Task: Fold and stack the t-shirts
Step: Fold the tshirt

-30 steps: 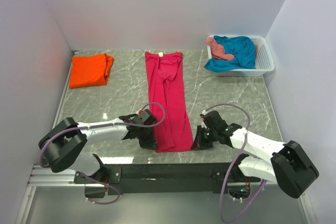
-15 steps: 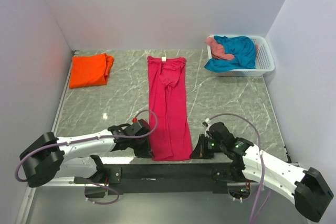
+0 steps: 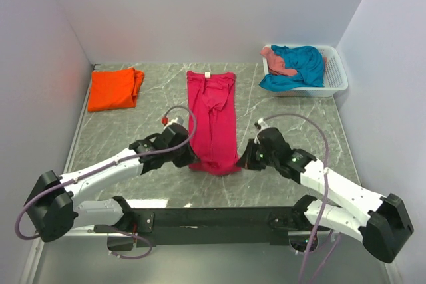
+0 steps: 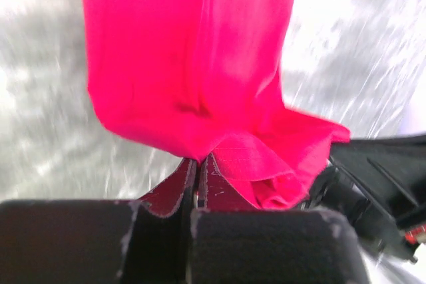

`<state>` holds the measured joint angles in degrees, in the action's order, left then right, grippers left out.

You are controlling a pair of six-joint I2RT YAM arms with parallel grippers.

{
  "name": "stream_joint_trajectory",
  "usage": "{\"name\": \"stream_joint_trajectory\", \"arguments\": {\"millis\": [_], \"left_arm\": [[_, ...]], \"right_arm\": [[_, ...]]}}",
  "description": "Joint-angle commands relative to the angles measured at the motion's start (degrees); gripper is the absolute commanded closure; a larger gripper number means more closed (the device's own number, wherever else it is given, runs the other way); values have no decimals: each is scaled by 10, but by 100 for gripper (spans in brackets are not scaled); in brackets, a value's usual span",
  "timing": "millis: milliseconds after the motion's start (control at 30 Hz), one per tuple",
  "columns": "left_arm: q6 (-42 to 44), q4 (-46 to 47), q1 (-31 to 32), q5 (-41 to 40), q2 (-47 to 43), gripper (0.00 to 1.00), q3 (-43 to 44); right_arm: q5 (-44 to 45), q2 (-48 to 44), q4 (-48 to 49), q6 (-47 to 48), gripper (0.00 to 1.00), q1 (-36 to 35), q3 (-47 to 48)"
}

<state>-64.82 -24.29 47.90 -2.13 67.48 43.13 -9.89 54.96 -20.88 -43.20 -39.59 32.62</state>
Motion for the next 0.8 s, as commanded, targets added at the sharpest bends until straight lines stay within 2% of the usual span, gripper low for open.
{"name": "stream_joint_trajectory", "arguments": {"millis": [0, 133, 367, 767], "left_arm": [[55, 50, -32, -23, 26, 100, 39], [82, 45, -81, -33, 77, 100, 90], [126, 64, -132, -6, 159, 100, 178], [167, 61, -198, 9, 269, 100, 272]], "right_arm": [[51, 42, 27, 43, 100, 24, 54], [56, 89, 52, 57, 100, 48, 104], [59, 176, 87, 87, 100, 88, 191], [-26, 313, 116, 112, 100, 160, 293]]}}
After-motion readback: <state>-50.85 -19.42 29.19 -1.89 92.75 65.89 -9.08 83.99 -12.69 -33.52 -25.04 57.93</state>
